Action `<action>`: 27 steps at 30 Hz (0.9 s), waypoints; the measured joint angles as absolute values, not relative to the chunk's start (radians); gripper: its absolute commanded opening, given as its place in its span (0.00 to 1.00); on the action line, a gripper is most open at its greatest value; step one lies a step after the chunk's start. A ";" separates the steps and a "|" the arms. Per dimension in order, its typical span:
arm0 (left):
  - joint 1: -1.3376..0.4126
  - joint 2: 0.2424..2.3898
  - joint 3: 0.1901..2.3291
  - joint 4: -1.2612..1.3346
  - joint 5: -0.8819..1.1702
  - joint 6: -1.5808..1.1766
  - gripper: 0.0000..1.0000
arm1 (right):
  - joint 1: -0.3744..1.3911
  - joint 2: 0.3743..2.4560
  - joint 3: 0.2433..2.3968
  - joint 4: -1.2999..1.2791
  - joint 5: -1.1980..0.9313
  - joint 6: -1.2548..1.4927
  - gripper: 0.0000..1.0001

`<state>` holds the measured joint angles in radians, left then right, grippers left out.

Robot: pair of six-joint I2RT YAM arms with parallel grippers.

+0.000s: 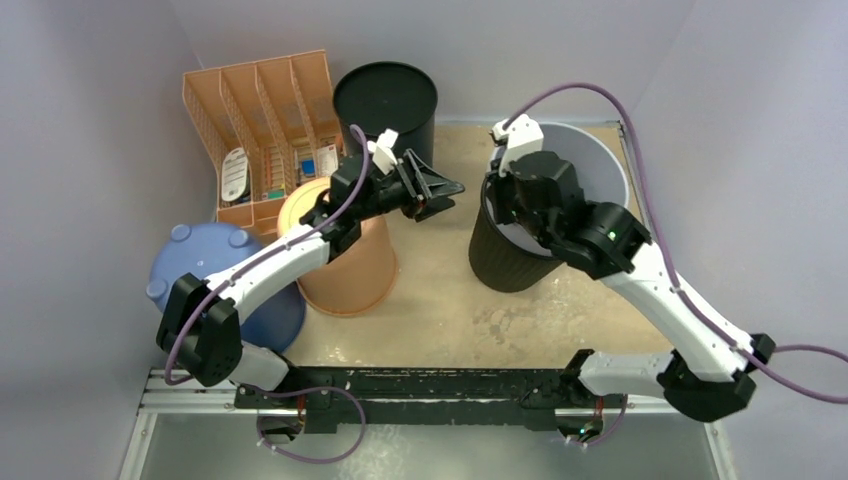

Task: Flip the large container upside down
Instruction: Adjust the container in the container.

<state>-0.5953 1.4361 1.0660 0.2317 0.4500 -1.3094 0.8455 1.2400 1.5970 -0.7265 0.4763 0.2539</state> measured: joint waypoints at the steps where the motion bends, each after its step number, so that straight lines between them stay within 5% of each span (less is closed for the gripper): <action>1: -0.604 1.436 1.066 0.239 0.450 -1.317 0.59 | 0.844 1.209 1.572 -0.711 0.476 0.238 0.00; 10: -0.733 1.483 1.066 0.309 0.450 -1.354 0.57 | 0.838 1.198 1.548 -0.671 0.448 0.191 0.00; 27: -0.742 1.521 1.049 0.391 0.435 -1.394 0.16 | 0.831 1.214 1.548 -0.660 0.427 0.187 0.00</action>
<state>-0.7418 1.5208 1.0492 0.3912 0.4355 -1.3941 0.8307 1.2140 1.5478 -0.6598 0.4274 0.1867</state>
